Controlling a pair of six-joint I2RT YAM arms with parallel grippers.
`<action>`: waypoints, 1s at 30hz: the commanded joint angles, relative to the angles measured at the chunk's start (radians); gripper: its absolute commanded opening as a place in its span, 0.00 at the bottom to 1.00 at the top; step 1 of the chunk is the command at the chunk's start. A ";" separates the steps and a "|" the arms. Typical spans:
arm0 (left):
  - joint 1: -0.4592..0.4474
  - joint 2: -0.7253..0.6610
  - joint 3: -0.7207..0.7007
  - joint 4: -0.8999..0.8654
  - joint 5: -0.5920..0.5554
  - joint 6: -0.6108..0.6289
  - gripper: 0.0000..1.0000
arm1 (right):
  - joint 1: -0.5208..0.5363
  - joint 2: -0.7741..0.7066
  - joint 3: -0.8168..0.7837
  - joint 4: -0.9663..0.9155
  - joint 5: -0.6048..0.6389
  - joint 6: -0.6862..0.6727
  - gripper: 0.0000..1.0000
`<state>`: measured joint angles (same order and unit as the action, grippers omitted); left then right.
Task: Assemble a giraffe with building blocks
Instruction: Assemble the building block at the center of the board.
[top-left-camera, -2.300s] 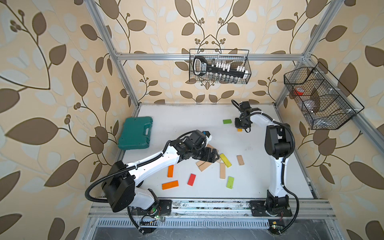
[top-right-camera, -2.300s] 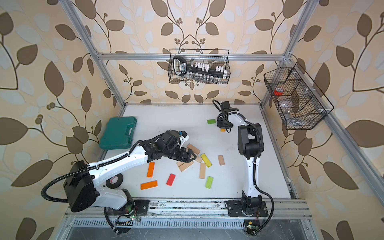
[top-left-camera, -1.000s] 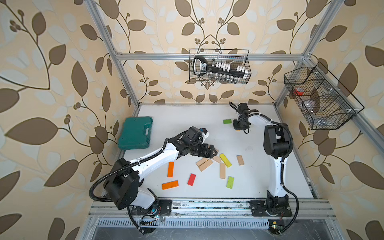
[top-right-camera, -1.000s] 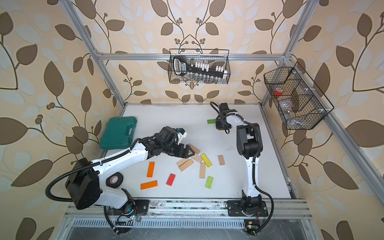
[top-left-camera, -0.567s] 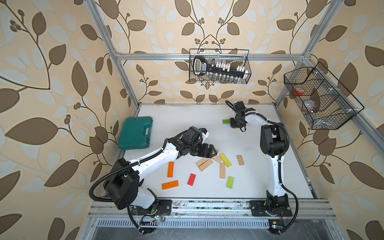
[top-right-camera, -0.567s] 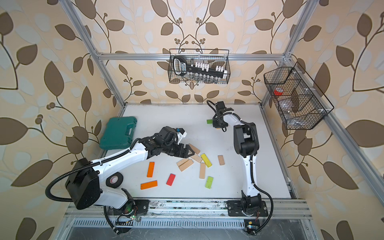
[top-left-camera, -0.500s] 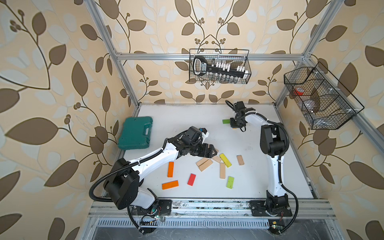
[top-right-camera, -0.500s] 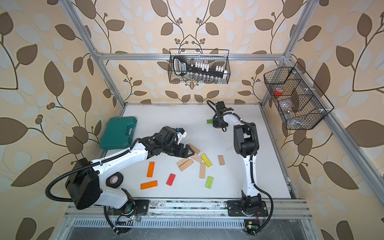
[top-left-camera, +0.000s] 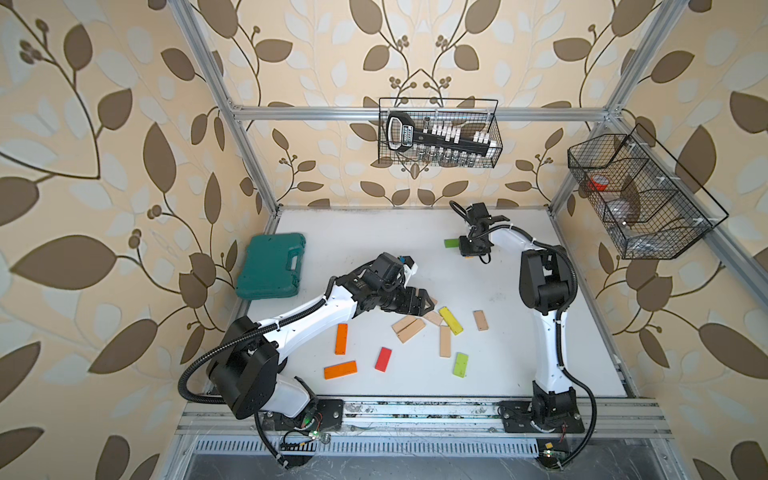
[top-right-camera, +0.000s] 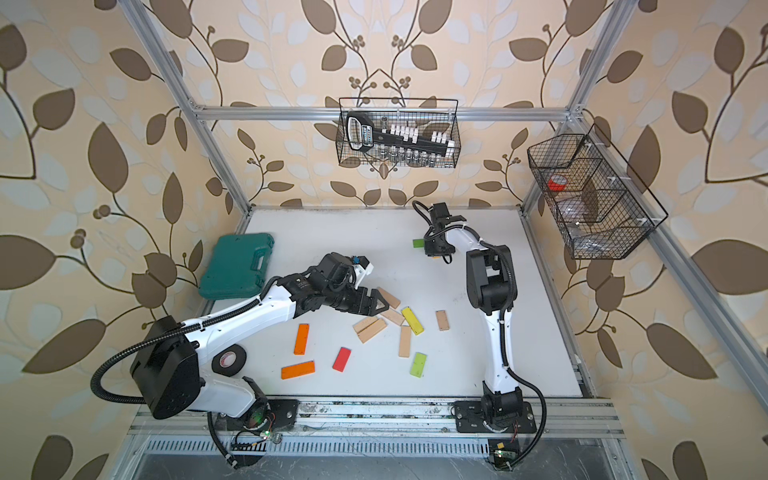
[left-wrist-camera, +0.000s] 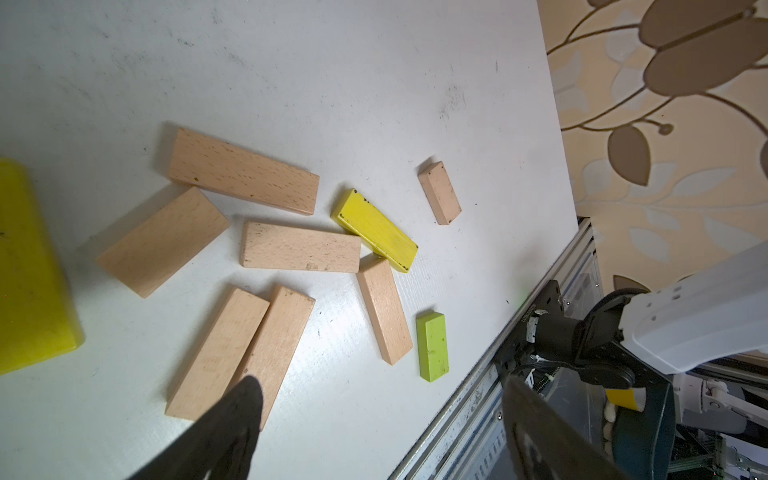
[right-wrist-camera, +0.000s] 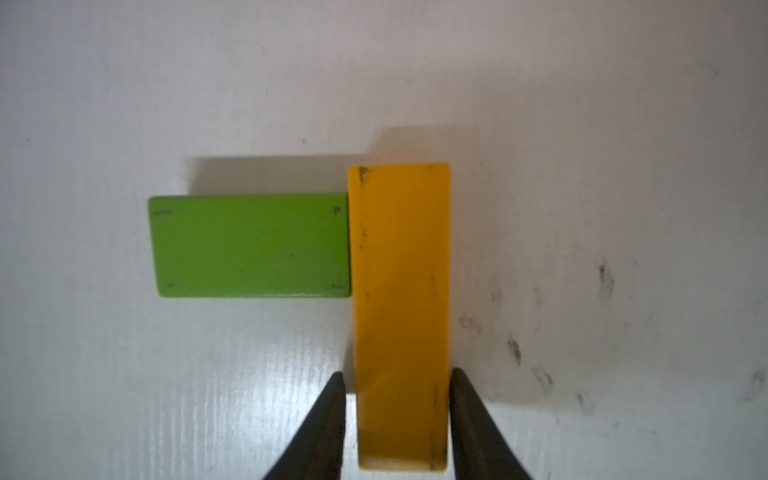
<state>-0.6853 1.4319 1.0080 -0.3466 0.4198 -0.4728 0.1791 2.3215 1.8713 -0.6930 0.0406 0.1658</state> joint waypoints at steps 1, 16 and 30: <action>0.013 -0.019 -0.012 0.013 0.013 0.029 0.90 | 0.004 0.026 -0.001 -0.045 -0.008 0.003 0.34; 0.013 -0.024 -0.015 0.012 0.011 0.030 0.90 | 0.004 0.006 -0.028 -0.045 -0.006 0.001 0.26; 0.013 -0.034 -0.019 0.010 0.004 0.030 0.90 | 0.003 -0.009 -0.058 -0.045 0.007 0.009 0.26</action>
<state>-0.6853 1.4307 0.9943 -0.3470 0.4191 -0.4706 0.1795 2.3142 1.8549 -0.6796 0.0410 0.1673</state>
